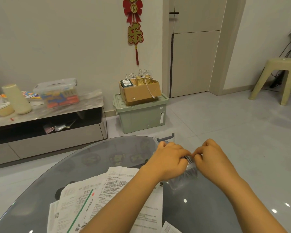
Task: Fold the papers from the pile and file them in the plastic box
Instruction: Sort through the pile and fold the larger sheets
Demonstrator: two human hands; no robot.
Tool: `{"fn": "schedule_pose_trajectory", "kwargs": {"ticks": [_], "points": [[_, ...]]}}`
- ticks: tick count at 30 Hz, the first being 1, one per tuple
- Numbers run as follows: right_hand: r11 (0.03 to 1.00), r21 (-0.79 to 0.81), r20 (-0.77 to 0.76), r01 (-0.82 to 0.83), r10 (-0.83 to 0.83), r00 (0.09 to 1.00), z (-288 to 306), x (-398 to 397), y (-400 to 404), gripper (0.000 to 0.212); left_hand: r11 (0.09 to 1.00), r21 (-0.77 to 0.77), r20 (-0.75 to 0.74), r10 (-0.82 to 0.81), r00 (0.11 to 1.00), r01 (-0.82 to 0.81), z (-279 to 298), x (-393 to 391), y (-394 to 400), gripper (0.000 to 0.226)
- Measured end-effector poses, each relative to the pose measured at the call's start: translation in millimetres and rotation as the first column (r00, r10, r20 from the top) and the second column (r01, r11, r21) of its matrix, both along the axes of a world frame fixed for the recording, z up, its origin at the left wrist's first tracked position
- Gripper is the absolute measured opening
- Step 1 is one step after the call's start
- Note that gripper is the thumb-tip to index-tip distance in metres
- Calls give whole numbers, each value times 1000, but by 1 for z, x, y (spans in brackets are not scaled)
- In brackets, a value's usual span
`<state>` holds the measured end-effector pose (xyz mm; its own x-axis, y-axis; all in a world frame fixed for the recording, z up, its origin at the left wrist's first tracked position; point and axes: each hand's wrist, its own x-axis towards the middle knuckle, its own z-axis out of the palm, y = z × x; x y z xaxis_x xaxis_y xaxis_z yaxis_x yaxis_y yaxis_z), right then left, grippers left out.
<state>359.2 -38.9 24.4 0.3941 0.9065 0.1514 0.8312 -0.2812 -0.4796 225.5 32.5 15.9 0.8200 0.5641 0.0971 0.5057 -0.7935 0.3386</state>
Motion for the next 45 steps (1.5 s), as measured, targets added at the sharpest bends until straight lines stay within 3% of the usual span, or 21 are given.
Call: {"fn": "schedule_pose_trajectory", "kwargs": {"ticks": [5,11,21,26,29,31,36,45], "points": [[986,147,-183,76,-48,982,5,8,-5,30,998,67,-106,-4,994,11,4,1,-2,61],[995,93,-206,41,-21,978,0,10,-5,29,996,90,-207,4,978,15,9,4,-2,64],[993,101,-72,-57,64,995,2,3,-18,25,990,69,120,116,986,-125,11,-16,-21,59],[956,196,-35,-217,228,973,3,-14,-37,23,980,63,142,176,974,-187,13,-47,-53,71],[920,211,-21,-329,341,940,1,-29,-48,21,970,28,133,237,962,-243,14,-69,-80,56],[897,205,-3,-391,400,917,-1,-38,-55,19,961,0,92,275,957,-276,16,-82,-98,43],[846,144,39,-513,513,857,-13,-55,-79,18,959,-15,30,282,959,-282,7,-115,-140,39],[730,-97,45,-677,682,730,-40,-63,-106,21,983,-160,-127,72,989,-92,-40,-150,-179,61]]}}
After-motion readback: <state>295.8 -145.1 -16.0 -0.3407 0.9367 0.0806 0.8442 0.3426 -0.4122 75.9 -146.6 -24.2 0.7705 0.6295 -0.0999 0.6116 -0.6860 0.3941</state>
